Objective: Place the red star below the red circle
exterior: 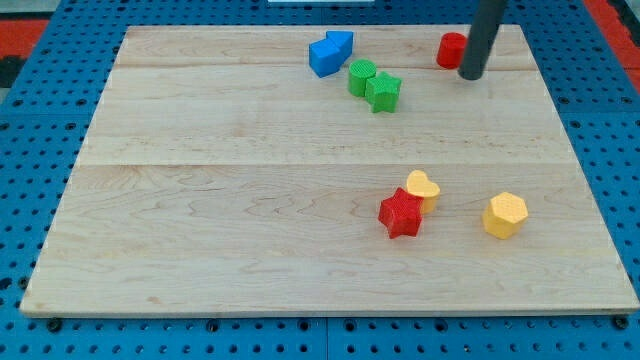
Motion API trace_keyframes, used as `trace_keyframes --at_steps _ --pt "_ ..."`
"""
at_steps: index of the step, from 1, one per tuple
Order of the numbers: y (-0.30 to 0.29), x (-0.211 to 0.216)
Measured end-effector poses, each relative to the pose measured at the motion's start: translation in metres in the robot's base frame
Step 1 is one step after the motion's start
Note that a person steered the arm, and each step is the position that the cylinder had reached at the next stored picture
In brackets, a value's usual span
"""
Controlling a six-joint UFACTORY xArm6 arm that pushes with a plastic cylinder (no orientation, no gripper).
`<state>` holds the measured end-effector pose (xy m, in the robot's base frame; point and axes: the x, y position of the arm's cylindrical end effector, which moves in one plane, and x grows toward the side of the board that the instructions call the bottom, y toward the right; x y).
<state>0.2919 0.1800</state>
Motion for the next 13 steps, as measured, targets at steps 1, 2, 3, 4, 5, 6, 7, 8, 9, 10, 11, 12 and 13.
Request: trace_keyframes --at_steps 1,2,3,4,5,6,7,8,9,10,11,12,13 --pt "-0.002 -0.02" --pt "0.01 -0.035" --pt "0.011 -0.012" --pt "0.005 0.035" --pt "-0.015 0.074" --pt "-0.064 0.092" --pt "-0.117 0.101" --pt "-0.163 0.126" --pt "-0.205 0.144" --pt "-0.238 0.203" --pt "-0.228 0.262" --pt "-0.165 0.273" --pt "-0.121 0.263"
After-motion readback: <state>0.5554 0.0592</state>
